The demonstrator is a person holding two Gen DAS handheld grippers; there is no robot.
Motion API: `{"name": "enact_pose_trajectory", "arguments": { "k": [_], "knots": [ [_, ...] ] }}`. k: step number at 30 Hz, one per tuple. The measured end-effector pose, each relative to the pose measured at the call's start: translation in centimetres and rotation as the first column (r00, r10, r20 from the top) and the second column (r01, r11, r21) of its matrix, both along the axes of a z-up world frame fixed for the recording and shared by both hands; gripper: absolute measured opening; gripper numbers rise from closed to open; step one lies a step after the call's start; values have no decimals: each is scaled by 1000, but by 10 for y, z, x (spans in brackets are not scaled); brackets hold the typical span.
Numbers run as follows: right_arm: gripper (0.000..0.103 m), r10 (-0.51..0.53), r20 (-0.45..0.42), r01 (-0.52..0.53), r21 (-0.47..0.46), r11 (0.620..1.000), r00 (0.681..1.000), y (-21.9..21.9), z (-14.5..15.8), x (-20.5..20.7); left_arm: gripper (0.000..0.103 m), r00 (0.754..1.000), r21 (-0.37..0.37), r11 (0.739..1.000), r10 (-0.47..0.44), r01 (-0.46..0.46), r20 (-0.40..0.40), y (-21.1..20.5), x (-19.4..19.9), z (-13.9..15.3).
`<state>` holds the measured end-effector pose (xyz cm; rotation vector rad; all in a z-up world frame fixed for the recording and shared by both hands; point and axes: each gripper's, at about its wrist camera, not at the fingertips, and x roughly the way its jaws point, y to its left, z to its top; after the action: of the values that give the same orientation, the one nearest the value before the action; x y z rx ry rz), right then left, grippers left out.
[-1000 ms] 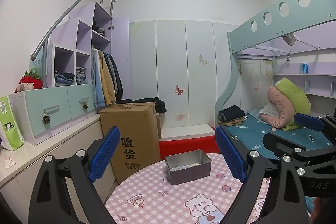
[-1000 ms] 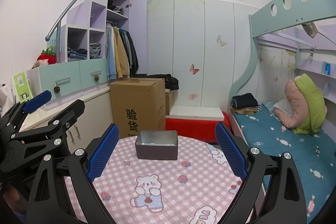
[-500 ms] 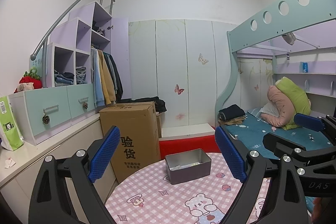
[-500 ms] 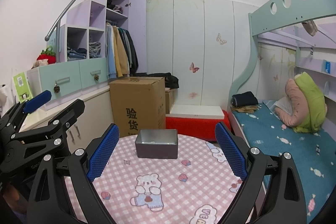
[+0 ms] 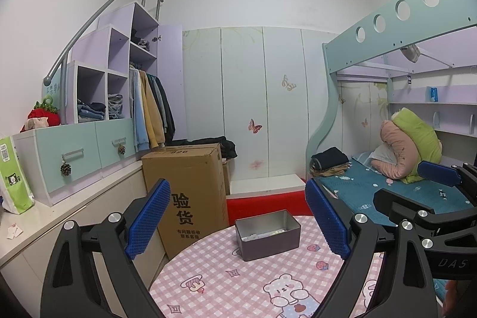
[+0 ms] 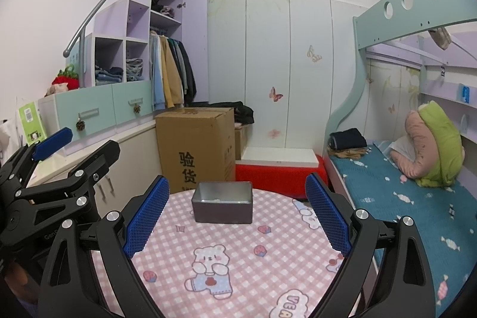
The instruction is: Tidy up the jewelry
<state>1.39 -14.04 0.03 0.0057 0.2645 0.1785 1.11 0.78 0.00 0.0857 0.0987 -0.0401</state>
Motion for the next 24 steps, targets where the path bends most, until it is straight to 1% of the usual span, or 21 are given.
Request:
{"name": "enact_pose_trajectory", "arguments": {
  "k": [24],
  "knots": [
    [90, 1, 0, -1, 0, 1000, 1000, -1, 0, 0, 89, 1000, -2, 1000, -2, 2, 1, 2, 2, -2]
  ]
}}
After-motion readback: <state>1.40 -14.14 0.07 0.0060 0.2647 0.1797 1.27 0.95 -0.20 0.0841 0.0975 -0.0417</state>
